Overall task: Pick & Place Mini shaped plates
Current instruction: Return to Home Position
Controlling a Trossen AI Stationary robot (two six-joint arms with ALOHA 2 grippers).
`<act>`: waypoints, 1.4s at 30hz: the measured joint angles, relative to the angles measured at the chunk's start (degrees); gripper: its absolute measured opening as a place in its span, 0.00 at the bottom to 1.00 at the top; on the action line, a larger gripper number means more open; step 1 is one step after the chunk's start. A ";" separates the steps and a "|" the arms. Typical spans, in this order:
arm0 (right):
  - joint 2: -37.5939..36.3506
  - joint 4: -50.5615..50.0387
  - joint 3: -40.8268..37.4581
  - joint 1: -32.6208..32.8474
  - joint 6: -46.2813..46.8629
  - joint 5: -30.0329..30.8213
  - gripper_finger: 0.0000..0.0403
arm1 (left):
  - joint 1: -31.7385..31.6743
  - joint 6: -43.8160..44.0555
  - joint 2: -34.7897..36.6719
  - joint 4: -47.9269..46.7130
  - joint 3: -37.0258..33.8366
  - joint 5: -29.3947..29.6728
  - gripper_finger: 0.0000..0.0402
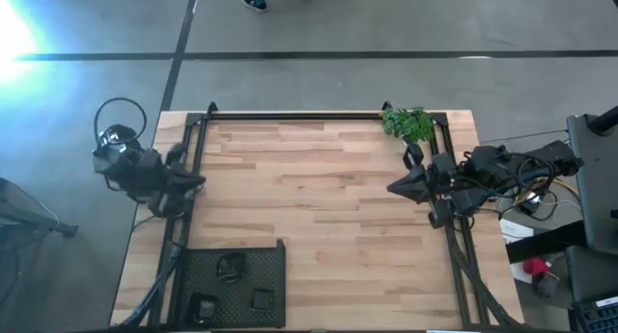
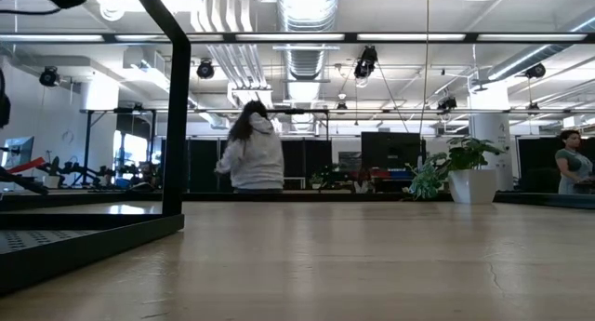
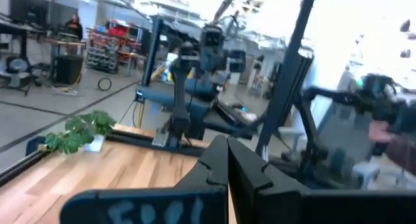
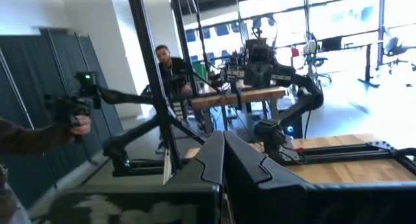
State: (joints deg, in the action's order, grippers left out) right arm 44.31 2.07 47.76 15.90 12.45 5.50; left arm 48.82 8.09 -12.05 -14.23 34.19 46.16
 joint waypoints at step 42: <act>-44.19 22.13 -34.94 -0.04 -3.40 3.69 0.02 | 0.00 -12.56 11.88 0.10 -2.68 -6.15 0.00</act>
State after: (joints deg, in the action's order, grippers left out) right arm 0.11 24.20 12.82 15.86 9.05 9.19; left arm 48.82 -4.47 -0.16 -14.12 31.51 40.01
